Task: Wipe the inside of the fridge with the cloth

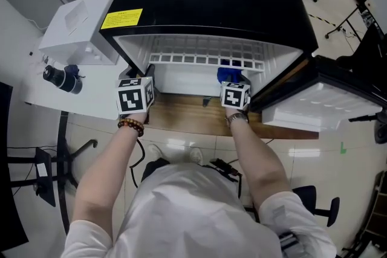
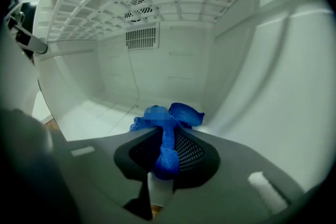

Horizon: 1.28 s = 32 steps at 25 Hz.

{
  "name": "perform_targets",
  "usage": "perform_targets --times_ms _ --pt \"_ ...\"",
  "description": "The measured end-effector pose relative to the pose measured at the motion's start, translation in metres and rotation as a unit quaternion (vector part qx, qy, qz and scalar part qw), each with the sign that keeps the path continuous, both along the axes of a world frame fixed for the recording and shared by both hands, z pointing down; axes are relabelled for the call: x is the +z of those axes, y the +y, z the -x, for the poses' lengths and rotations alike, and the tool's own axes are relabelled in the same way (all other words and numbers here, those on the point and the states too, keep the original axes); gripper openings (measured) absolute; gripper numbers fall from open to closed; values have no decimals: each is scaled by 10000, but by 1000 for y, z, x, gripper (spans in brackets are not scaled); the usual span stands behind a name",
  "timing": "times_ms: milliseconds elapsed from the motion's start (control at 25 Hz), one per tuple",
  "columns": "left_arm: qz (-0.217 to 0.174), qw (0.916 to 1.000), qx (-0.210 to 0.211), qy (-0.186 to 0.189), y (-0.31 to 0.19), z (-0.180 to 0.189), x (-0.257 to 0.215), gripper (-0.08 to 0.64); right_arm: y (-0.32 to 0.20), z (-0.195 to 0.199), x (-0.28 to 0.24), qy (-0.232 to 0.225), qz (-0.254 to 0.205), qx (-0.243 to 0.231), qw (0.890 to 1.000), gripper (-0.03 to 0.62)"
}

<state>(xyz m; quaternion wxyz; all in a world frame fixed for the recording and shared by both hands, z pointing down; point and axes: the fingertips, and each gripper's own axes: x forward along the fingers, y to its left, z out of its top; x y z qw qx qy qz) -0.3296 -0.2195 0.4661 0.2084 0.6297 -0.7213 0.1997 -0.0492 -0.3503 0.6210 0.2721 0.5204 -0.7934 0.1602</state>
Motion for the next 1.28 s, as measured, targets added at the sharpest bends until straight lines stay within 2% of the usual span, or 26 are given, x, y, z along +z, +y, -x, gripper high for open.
perform_targets --times_ms 280,400,640,880,1120,1280 --pt "-19 10000 41 12 -1 -1 -1 167 -1 -21 4 303 50 493 9983 66" --pt "1 10000 69 1 1 -2 0 167 1 -23 -1 236 1 582 9980 66" --pt "-24 9998 175 73 0 -3 2 167 21 46 -58 -599 -662 -268 9956 66" --pt "-31 9997 215 106 -1 -3 0 167 70 139 -75 -1102 -598 -1145 9855 66" --pt "25 9995 314 84 -1 -4 0 169 109 205 -51 -1019 -279 -1802 9779 66" --pt "57 9993 365 67 -1 -4 0 172 120 223 -29 -766 -106 -1993 9769 66"
